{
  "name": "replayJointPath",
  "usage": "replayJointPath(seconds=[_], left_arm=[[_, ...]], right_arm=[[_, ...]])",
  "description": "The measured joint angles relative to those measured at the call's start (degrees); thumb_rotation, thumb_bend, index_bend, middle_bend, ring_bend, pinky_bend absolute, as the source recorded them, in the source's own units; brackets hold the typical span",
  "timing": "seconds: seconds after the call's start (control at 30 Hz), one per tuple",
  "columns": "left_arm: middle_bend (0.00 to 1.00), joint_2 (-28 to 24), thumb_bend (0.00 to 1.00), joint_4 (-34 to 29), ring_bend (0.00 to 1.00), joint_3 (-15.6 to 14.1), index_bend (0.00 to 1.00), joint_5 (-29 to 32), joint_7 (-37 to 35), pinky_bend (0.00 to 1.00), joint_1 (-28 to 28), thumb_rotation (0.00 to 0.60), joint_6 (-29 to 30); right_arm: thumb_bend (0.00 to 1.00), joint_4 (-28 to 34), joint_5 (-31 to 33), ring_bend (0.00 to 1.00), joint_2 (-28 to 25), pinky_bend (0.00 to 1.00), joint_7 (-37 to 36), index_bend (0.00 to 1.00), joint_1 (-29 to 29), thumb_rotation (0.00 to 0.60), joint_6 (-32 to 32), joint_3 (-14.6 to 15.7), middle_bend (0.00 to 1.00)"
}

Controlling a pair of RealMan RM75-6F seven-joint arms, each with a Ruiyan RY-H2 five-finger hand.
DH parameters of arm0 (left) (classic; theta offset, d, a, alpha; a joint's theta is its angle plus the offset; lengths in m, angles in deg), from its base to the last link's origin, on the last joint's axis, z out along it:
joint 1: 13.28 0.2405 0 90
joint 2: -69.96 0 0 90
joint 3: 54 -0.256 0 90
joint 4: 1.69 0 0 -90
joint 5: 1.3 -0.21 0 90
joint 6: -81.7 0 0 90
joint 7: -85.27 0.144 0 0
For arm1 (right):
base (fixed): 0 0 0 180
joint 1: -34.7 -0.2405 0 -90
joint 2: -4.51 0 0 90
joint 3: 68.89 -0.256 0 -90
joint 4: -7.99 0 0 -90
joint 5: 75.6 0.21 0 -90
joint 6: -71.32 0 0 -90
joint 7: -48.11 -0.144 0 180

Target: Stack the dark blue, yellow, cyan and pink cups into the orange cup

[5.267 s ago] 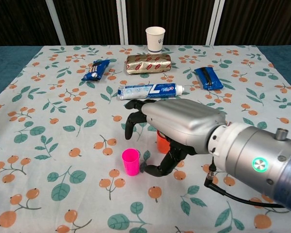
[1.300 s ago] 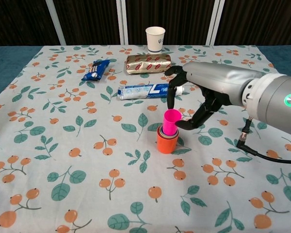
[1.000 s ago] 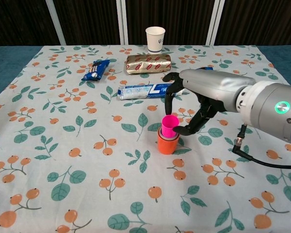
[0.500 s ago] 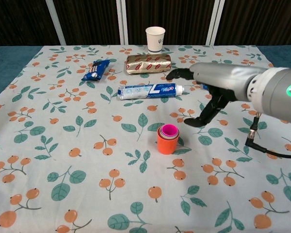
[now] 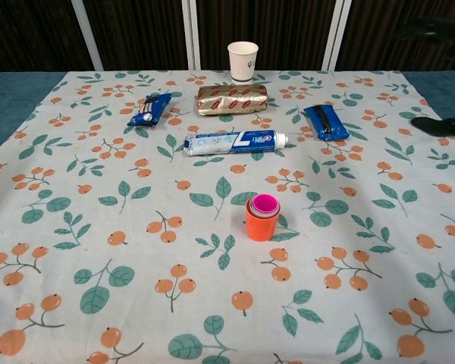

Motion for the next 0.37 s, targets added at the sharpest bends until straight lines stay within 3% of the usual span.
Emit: replayJointPath(seconds=[0.17, 0.37], left_arm=[[0.01, -0.84, 0.12, -1.64, 0.0, -0.18, 0.11, 0.45, 0.3, 0.0, 0.45, 0.6, -0.05], [0.01, -2.02, 0.12, -4.02, 0.0, -0.53, 0.11, 2.31, 2.86, 0.0, 0.73, 0.6, -1.28]], right_arm=[[0.41, -8.47, -8.76, 0.0, -0.57, 0.09, -8.71, 0.05, 7.85, 0.6, 7.99, 5.4, 0.0], [0.41, -19.53, -17.33, 0.0, 2.38, 0.09, -8.59, 0.05, 14.46, 0.6, 13.59, 9.36, 0.0]])
